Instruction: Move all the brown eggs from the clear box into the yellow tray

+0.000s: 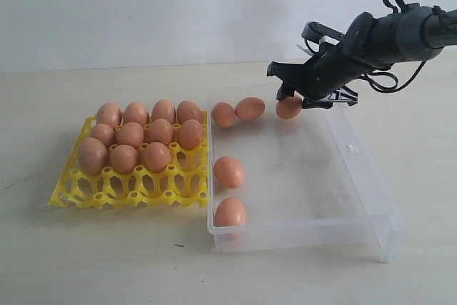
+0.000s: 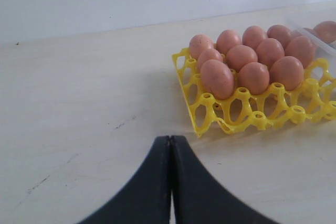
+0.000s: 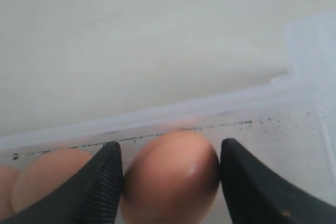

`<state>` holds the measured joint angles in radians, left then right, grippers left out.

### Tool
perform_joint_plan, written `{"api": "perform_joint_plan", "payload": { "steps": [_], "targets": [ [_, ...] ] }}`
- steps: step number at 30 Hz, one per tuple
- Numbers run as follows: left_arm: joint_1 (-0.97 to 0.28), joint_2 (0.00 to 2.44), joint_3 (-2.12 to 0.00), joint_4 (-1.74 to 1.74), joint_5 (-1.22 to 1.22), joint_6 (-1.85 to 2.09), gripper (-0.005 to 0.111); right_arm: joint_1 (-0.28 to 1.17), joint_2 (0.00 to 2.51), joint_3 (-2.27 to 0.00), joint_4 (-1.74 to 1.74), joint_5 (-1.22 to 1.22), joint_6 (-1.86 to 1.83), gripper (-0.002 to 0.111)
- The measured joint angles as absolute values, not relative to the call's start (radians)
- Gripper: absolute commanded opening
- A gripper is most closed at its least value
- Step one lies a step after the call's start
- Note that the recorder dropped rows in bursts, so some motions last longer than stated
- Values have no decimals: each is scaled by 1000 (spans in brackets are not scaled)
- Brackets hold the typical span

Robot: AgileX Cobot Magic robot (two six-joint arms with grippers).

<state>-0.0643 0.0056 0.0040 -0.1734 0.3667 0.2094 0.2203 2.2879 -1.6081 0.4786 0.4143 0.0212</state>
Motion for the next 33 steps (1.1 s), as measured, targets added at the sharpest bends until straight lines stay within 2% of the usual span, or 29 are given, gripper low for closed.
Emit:
{"api": "perform_joint_plan", "payload": {
  "steps": [1,11,15,21,26,27,29,30,31,32,33],
  "targets": [
    [-64,6,4,-173,367,209,0,220,2289,-1609,483,416,9,0],
    [-64,6,4,-173,367,209,0,223,2276,-1596,523,420,-113,0],
    [-64,6,4,-173,367,209,0,247,2162,-1510,502,397,-144,0],
    [-64,6,4,-173,367,209,0,342,1911,-1327,375,241,-155,0],
    [-64,6,4,-173,367,209,0,453,1871,-1261,344,196,-188,1],
    [-64,6,4,-173,367,209,0,459,1880,-1259,344,194,-193,4],
    [-64,6,4,-173,367,209,0,465,1912,-1259,344,194,-233,17],
    [-64,6,4,-173,367,209,0,465,1926,-1259,342,199,-247,31],
    [-64,6,4,-173,367,209,0,465,1951,-1259,342,213,-265,39],
    [-64,6,4,-173,367,209,0,465,1964,-1259,342,217,-271,53],
    [-64,6,4,-173,367,209,0,463,1991,-1259,334,227,-277,58]
  ]
}}
